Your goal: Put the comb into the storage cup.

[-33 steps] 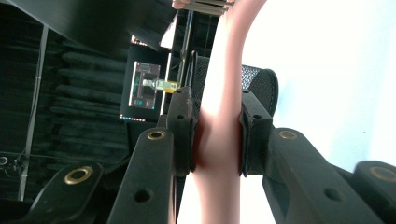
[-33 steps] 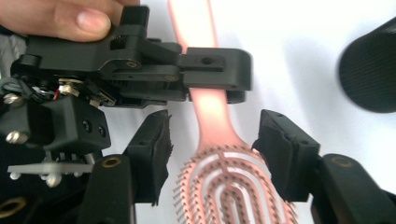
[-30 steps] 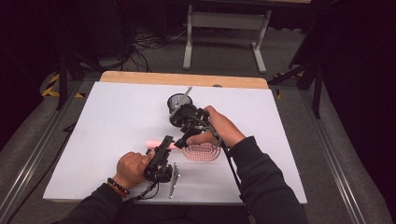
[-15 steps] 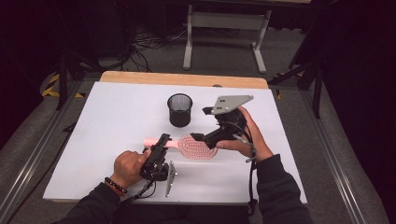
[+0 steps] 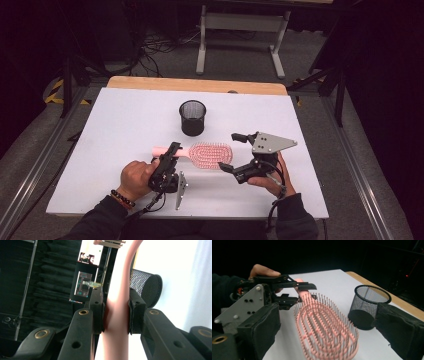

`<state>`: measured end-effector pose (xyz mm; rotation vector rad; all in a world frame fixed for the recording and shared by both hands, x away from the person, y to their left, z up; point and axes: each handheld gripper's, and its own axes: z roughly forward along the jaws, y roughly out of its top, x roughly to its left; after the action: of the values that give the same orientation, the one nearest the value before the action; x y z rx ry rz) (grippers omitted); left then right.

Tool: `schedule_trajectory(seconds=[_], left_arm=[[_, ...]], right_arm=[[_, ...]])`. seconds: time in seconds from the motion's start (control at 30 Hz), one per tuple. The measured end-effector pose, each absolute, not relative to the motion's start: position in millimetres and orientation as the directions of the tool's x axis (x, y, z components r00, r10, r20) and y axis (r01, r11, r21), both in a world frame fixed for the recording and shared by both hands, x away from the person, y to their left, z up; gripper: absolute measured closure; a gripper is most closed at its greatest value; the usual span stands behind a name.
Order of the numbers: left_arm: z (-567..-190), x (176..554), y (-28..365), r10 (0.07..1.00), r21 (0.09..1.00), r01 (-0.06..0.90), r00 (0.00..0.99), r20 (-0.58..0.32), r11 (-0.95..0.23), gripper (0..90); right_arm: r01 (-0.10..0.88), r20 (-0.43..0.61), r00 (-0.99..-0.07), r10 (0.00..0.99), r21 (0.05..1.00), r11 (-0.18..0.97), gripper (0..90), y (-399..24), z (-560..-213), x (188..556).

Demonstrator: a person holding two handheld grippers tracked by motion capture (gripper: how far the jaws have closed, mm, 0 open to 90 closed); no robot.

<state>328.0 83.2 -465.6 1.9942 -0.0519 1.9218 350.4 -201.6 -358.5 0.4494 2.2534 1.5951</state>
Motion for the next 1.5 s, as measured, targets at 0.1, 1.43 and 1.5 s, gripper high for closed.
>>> schedule_trajectory(seconds=[0.1, 1.43, 1.5], left_arm=[[-465, 328, 84, 0.236, 0.246, -0.279, 0.070, 0.969, -0.928, 71.5], [-455, 324, 85, 0.436, 0.498, -0.305, 0.249, 0.865, -0.812, 71.5], [-456, 324, 83, 0.443, 0.509, -0.302, 0.261, 0.858, -0.806, 71.5]], right_arm=[[0.052, -0.095, -0.881, 0.463, 0.954, 0.294, 7.3, -208, -369, 347], [0.123, 0.030, -0.895, 0.446, 0.976, 0.181, 5.4, -186, -404, 353], [0.125, 0.042, -0.893, 0.448, 0.980, 0.158, 6.3, -182, -404, 353]])
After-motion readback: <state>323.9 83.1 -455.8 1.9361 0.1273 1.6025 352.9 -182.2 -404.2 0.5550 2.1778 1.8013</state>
